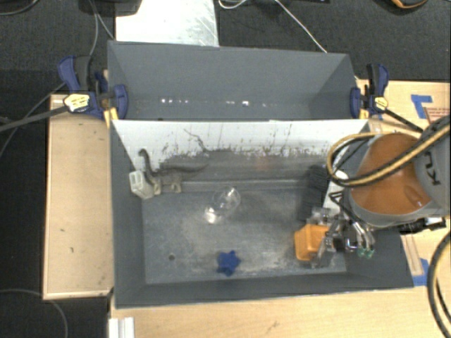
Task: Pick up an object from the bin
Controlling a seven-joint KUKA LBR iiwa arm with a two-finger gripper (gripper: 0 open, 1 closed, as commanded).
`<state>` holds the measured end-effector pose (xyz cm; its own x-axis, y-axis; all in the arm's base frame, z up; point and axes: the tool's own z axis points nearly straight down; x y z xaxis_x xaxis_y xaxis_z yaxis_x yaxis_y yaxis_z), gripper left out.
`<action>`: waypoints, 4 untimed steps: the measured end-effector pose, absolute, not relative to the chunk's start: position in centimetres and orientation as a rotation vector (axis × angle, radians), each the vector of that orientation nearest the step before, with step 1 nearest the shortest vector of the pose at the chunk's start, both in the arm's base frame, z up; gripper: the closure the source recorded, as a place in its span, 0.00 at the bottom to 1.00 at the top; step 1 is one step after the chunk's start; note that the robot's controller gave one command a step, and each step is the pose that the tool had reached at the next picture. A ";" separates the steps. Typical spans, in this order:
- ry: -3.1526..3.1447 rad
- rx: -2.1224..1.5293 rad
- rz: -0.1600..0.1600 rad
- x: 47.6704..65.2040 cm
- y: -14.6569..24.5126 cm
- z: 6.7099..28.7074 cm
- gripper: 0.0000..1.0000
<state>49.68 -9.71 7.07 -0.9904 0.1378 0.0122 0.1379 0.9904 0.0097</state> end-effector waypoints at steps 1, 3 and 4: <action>-3.139 -0.194 -0.010 47.8 -9.5 7.1 1.00; -3.142 -0.167 -0.007 47.9 -9.3 7.1 1.00; -3.143 -0.163 -0.007 48.0 -9.2 7.1 1.00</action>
Offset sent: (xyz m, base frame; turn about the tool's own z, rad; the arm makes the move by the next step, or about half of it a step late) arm 0.0000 0.0000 0.0000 0.0000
